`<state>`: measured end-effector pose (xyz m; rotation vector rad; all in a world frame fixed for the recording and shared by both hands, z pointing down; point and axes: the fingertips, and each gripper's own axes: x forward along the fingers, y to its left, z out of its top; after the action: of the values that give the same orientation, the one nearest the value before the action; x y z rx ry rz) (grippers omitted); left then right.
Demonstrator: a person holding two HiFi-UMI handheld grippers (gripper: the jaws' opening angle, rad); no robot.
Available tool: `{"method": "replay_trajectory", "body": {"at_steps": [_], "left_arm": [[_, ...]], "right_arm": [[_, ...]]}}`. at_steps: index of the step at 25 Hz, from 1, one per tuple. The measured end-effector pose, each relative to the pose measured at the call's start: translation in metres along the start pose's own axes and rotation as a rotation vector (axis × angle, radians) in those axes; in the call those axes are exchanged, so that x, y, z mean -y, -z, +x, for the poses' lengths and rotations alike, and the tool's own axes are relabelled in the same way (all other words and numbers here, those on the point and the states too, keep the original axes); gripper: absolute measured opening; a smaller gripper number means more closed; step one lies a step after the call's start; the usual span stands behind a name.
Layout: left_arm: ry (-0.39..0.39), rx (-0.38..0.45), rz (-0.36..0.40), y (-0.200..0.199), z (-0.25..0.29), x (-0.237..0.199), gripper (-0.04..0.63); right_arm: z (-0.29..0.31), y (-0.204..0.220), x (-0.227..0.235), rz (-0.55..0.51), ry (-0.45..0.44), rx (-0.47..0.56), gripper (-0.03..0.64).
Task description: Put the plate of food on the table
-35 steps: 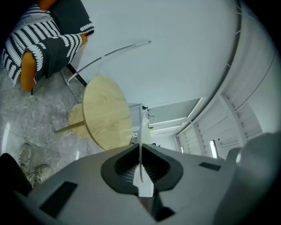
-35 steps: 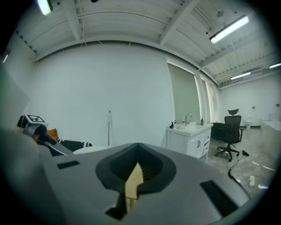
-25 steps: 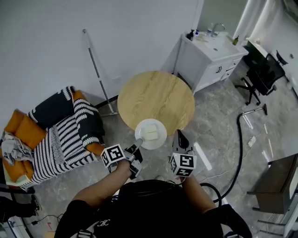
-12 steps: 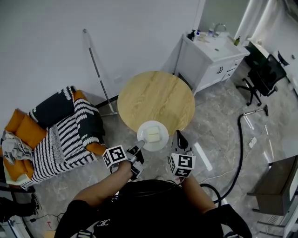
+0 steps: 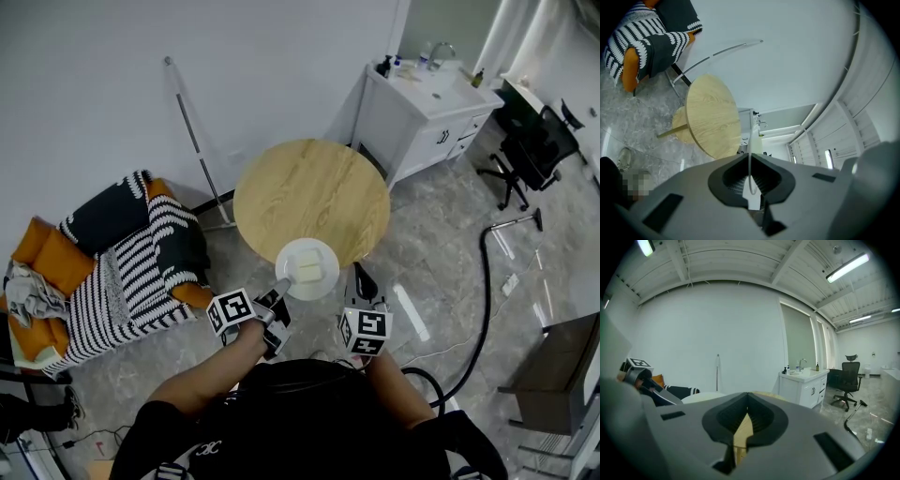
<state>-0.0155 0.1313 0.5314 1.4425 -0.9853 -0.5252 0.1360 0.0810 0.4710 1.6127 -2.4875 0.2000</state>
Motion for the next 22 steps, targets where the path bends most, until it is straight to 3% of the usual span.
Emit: {"method": "replay_trajectory", "body": {"at_steps": [22], "left_arm": [[0.029,0.061,-0.084,0.035,0.027,-0.002,0.017]], "right_arm": [[-0.022,0.020,0.046,0.001,-0.052,-0.012,0.008]]}}
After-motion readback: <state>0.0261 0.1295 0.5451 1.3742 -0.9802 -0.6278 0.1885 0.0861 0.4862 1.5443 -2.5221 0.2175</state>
